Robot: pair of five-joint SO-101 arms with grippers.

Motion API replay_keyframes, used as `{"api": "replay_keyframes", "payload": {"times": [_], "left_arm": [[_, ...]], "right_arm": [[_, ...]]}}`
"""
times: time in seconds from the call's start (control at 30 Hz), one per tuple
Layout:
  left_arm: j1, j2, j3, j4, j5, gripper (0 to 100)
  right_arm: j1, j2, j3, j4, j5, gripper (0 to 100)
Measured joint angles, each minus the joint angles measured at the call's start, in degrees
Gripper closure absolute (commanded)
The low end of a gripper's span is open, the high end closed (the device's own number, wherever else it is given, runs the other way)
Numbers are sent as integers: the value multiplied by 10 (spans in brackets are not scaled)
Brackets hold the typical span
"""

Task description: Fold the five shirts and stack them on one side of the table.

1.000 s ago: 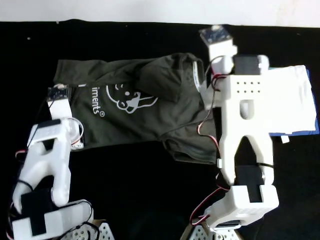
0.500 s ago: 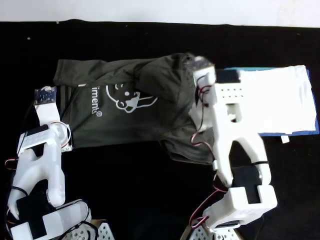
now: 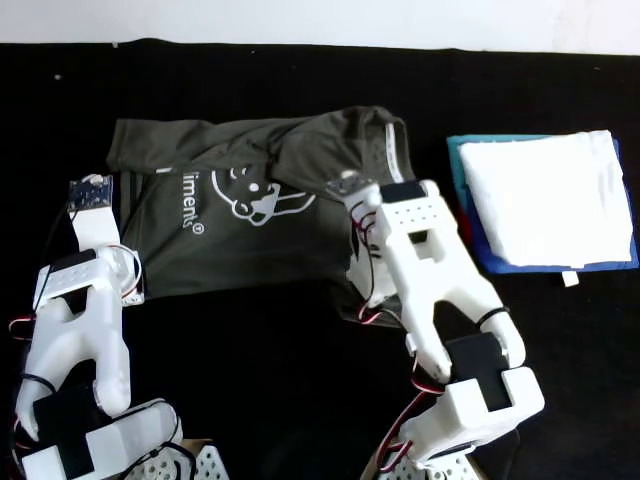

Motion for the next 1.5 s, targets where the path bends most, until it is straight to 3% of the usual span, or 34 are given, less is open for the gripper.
{"api": "replay_keyframes", "payload": {"times": [0.27, 0.37, 0.5, 0.83, 0.97, 1.17, 1.5], "left_arm": [[0, 0, 0, 2, 0, 892], [0, 0, 0, 2, 0, 892], [0, -3, 5, 2, 0, 892], [0, -11, 4, 7, 0, 892], [-1, -10, -55, 84, 24, 889], [-4, -8, -182, 225, 88, 773], [-4, 127, -210, 219, 82, 779]], "right_arm": [[29, 18, 71, -103, 0, 649], [28, 60, 69, -113, 0, 765], [32, 83, 50, -113, 0, 998], [64, -12, 34, -102, 0, 992], [72, -67, 34, -81, 0, 992], [73, -75, 34, -71, 0, 992], [73, -75, 34, -71, 0, 992]]}}
